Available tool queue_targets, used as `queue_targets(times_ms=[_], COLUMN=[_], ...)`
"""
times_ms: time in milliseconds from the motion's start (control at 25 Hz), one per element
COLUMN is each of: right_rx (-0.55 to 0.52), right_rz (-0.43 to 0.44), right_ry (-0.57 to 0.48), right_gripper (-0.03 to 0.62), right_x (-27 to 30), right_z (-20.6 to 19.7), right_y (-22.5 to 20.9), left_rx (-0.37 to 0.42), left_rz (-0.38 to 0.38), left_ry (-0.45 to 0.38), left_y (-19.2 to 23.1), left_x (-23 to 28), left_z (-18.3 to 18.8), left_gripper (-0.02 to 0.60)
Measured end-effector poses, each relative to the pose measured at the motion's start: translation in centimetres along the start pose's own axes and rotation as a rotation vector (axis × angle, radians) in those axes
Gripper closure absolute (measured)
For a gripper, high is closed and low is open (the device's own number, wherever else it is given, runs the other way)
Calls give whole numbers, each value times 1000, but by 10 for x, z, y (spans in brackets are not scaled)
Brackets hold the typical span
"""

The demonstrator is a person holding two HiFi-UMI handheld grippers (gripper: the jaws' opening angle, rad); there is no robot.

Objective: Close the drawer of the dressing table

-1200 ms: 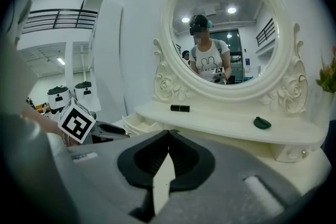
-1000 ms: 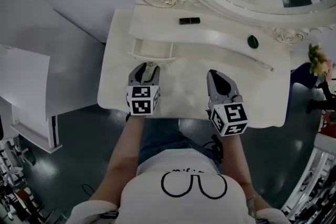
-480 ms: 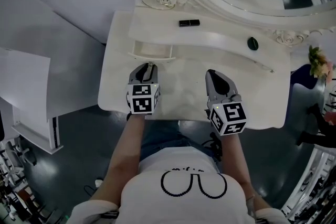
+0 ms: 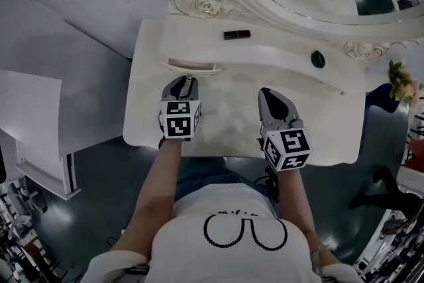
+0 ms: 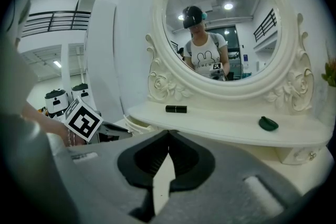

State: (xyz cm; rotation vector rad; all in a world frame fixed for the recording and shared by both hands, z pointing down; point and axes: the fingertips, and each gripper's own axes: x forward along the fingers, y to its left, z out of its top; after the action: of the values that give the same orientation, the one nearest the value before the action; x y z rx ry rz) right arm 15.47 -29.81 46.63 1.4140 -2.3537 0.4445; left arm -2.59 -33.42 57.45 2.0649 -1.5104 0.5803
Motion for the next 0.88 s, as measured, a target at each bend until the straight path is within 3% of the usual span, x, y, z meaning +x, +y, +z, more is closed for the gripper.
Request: queue_targets(times_ms=[880], right_rx=[-5], right_rz=[-18], right_ry=[19], right_gripper=[594], right_x=[-3], right_z=[0], right_y=[-7], left_rx=[29], left_rz=[2], left_ry=[5], left_y=[5], left_x=[31], left_z=[26], left_gripper=[488])
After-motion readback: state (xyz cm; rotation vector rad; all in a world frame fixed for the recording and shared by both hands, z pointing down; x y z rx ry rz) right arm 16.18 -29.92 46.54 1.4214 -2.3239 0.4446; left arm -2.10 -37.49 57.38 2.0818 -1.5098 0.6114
